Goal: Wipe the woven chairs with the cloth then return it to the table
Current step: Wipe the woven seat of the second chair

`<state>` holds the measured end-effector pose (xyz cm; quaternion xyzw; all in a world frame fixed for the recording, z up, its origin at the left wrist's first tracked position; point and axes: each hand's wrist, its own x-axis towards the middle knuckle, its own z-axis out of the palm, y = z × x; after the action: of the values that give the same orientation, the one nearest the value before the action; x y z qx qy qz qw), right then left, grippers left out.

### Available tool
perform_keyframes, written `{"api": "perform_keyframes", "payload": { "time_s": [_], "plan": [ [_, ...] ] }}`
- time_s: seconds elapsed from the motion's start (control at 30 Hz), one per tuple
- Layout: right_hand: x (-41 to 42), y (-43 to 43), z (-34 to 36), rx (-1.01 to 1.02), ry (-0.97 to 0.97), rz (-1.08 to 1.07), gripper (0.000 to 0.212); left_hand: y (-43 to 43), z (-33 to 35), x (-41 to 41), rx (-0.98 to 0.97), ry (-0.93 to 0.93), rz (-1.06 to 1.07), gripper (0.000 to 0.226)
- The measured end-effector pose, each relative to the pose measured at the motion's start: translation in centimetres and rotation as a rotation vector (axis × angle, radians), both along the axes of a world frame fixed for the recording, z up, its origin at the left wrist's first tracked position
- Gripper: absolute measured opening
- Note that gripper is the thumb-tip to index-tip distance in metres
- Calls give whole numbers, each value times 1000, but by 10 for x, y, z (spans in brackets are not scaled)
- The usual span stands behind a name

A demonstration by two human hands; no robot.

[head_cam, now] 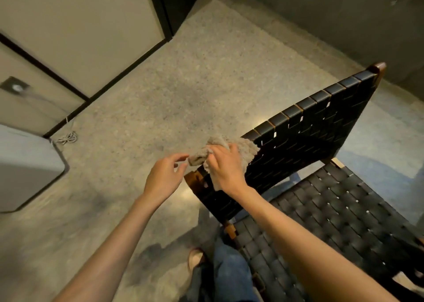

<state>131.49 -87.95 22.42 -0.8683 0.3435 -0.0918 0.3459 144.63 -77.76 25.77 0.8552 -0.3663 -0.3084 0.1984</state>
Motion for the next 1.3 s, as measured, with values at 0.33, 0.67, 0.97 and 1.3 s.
{"api": "perform_keyframes", "payload": {
  "time_s": [0.33,0.67,0.97,1.3],
  "plan": [
    [11,59,4,-302,268,287,35,109,7,6,-63,21,97,31],
    [8,105,-7,-434,258,59,46,137,5,-8,-99,41,54,34],
    [-61,103,9,-212,12,34,51,139,2,-35,-130,98,19,42],
    [-94,78,-13,-105,-124,-26,48,119,-24,-74,-171,182,68,51]
  ]
}}
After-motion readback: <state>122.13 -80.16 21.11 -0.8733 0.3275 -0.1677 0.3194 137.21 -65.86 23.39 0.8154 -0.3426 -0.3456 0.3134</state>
